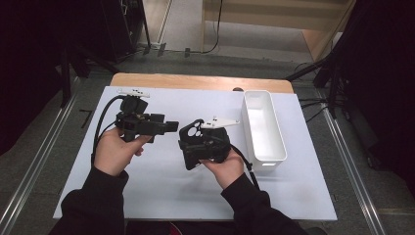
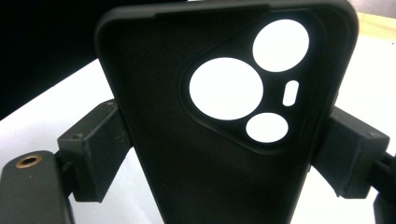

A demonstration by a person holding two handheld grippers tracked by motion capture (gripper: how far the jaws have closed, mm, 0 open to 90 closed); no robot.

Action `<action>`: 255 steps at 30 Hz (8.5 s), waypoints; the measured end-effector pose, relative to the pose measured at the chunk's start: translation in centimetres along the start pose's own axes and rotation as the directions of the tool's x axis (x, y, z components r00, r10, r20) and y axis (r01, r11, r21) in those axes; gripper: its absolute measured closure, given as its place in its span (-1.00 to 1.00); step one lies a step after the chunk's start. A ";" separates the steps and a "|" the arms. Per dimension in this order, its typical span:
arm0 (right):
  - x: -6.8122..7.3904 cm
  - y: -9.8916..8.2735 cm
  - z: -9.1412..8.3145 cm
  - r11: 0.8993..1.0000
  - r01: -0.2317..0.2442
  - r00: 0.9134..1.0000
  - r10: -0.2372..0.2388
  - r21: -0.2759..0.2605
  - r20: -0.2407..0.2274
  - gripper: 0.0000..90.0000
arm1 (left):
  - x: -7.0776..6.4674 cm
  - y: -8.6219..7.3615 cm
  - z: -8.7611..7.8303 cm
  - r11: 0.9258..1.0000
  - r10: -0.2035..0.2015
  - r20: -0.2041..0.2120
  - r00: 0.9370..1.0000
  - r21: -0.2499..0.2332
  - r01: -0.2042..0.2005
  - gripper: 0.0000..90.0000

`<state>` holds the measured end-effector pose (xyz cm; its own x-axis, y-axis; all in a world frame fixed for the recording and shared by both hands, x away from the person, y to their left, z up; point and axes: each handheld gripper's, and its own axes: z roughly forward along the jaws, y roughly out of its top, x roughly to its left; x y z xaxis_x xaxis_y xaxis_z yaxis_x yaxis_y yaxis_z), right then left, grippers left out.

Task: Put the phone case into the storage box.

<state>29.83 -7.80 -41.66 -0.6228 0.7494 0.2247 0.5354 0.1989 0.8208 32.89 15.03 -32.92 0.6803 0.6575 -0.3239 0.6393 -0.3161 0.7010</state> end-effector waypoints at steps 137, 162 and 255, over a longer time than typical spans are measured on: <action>-8.3 5.4 -9.5 0.999 0.010 0.997 -0.007 0.034 -0.076 -0.74 | 5.0 -13.4 2.8 0.979 0.183 0.059 0.981 0.075 -0.188 -0.53; -10.8 5.8 -13.6 0.997 -0.059 0.995 0.062 -0.043 0.073 -0.74 | 4.7 -13.3 2.9 0.978 0.189 0.085 0.978 0.077 -0.196 -0.53; -24.0 10.7 -5.3 0.961 -0.234 0.876 0.274 -0.148 0.398 -0.73 | 5.3 -13.2 3.6 0.980 0.166 0.111 0.980 0.094 -0.177 -0.53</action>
<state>47.48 -26.97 -35.52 -0.1717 0.9619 0.2128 0.5757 -0.0773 0.8140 29.29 20.22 -46.17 0.8125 0.5158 -0.2717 0.5398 -0.4898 0.6846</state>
